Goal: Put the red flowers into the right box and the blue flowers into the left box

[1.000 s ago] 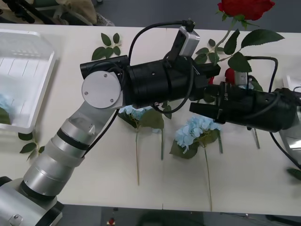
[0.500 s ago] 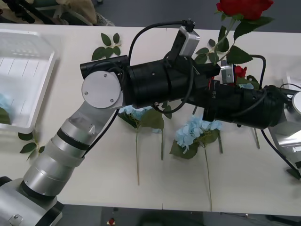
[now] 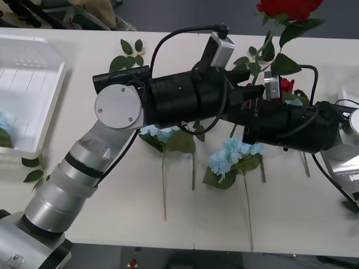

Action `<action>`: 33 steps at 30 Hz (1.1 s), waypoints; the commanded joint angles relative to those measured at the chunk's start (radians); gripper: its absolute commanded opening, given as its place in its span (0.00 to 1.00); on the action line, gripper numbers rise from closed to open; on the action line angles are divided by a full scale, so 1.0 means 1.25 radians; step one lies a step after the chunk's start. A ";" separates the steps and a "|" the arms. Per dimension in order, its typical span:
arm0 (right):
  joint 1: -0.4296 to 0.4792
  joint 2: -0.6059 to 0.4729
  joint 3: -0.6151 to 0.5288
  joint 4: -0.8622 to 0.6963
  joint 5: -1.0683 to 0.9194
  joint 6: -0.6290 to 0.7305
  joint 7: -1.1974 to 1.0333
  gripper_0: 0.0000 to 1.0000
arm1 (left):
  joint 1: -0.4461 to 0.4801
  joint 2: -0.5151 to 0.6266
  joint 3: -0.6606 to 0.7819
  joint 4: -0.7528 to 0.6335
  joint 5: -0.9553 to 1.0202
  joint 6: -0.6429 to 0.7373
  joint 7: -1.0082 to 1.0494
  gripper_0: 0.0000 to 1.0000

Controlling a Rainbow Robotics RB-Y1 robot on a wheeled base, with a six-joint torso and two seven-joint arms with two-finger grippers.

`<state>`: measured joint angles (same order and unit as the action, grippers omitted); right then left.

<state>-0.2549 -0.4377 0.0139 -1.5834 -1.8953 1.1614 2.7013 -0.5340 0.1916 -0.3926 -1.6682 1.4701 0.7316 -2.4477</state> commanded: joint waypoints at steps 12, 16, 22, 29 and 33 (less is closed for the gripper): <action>-0.019 -0.023 0.000 0.003 0.013 0.000 0.003 0.00 | -0.001 -0.010 0.010 -0.031 0.008 -0.005 -0.024 1.00; -0.024 -0.041 -0.010 0.030 0.008 0.015 0.003 0.00 | -0.001 -0.010 0.010 -0.031 0.008 -0.005 -0.024 1.00; -0.028 -0.070 -0.085 0.091 0.020 0.081 0.003 0.00 | -0.001 -0.010 0.010 -0.031 0.008 -0.005 -0.024 1.00; -0.029 -0.097 -0.264 0.123 0.169 0.196 0.003 0.00 | 0.021 0.011 0.037 -0.064 0.052 -0.021 -0.029 1.00; -0.028 -0.114 -0.335 0.123 0.256 0.228 -0.010 0.00 | 0.028 0.064 0.091 -0.118 0.066 0.006 -0.016 1.00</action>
<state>-0.2647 -0.5192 -0.3856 -1.4108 -1.6264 1.4313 2.7012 -0.5001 0.2137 -0.3345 -1.7299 1.5403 0.7134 -2.4477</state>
